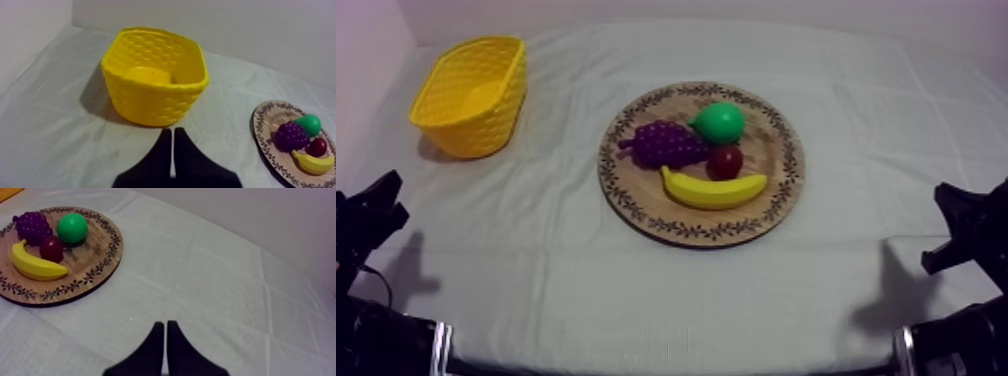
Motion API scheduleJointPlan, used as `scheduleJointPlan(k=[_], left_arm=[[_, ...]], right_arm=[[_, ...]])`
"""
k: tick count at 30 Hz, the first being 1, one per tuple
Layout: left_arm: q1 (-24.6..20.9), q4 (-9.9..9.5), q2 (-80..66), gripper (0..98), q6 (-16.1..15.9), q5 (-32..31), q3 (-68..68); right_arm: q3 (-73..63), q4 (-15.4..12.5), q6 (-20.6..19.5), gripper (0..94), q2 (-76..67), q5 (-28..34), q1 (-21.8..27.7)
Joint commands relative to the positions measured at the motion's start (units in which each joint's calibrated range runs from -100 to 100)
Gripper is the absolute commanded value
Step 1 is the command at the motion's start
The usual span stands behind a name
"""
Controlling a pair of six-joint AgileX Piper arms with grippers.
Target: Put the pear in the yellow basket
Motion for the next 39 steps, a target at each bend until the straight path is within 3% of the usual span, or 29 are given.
scheduleJointPlan(k=[1, 29, 33, 39], left_arm=[[-0.02, -0.02, 0.00, 0.0, 0.00, 0.02, 0.03], [0.02, -0.02, 0.00, 0.1, 0.60, 0.07, 0.03], [-0.85, 0.08, 0.07, 0.0, -0.49, 0.18, 0.03], [-1.94, 1.23, 0.22, 0.0, -5.76, 3.03, -2.27]], right_arm=[[0.00, 0.01, 0.00, 0.3, 0.02, 0.00, 0.00], [0.00, 0.01, 0.00, 0.3, 0.02, 0.00, 0.00], [0.00, 0.01, 0.00, 0.3, 0.02, 0.00, 0.00], [0.00, 0.01, 0.00, 0.3, 0.02, 0.00, 0.00]])
